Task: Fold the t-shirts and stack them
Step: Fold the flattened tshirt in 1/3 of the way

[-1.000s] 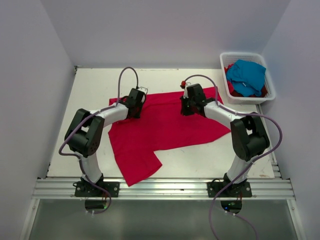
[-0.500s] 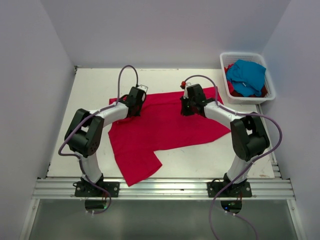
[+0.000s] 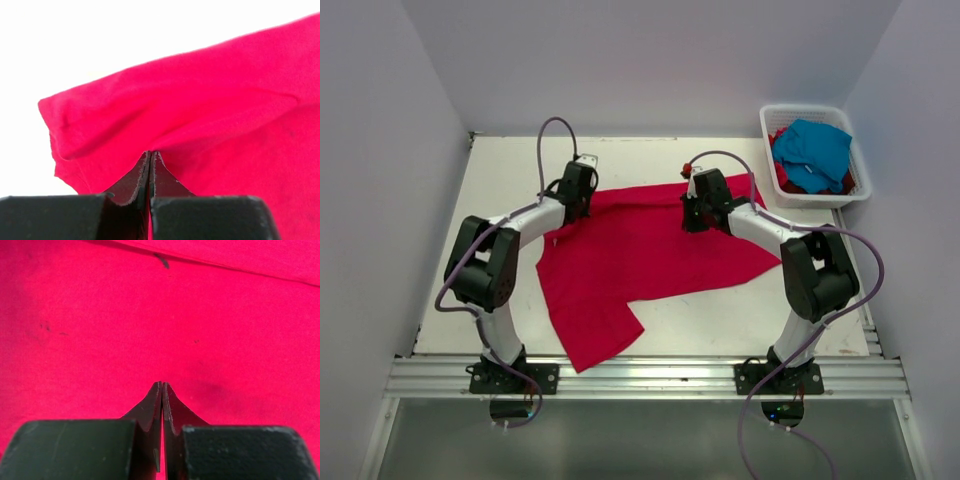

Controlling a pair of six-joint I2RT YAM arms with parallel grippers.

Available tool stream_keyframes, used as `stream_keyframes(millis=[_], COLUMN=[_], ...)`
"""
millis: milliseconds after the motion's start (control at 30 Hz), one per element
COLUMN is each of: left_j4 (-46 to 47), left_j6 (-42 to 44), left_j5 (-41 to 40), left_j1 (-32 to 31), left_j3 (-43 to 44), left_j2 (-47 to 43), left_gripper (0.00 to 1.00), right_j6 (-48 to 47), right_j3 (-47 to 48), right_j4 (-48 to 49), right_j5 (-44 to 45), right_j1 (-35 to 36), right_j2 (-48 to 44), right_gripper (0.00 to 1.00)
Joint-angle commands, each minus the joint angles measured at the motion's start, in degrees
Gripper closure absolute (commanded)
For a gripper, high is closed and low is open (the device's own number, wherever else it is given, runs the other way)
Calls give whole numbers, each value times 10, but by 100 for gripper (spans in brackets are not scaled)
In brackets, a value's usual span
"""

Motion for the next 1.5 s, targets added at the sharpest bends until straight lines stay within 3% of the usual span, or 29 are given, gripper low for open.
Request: stream_keyframes(millis=[0, 100, 133, 200, 233, 267, 333, 400, 700, 867, 967, 1200, 1467], left_j4=[39, 16, 8, 7, 13, 33, 48, 57, 170, 150, 75, 32, 4], left_j6=[-21, -36, -44, -51, -57, -58, -63, -63, -12, 7, -2, -21, 8], left_j5=[-15, -13, -13, -7, -5, 1, 3, 2, -49, 17, 45, 92, 84], left_j1=[19, 38, 47, 52, 55, 55, 55, 55, 6, -24, -29, -35, -37], left_j3=[28, 65, 74, 87, 85, 73, 61, 55, -32, -47, -37, -39, 14], left_j2=[1, 38, 50, 70, 72, 68, 65, 60, -91, -163, -139, -43, 16], left_gripper=[100, 100, 96, 77, 56, 49, 39, 38, 36, 34, 36, 65, 68], right_j6=[-5, -5, -6, -6, -8, -8, -8, -9, -12, -12, -9, -7, -8], right_j3=[-1, 0, 0, 2, 3, 4, 4, 2, 3, 5, 5, 4, 2], right_j4=[3, 3, 3, 2, -1, 0, 0, 0, 3, 3, 4, 5, 3], right_j5=[9, 7, 6, 6, 4, 4, 3, 4, 1, -1, -3, -7, -4], right_j1=[1, 1, 1, 1, 1, 1, 1, 1, 1, 1, 1, 1, 1], right_j2=[-22, -18, -19, -15, -14, -13, -10, -9, -1, 1, 2, -2, -6], right_gripper=[100, 100, 100, 100, 100, 100, 100, 100, 100, 100, 100, 100, 100])
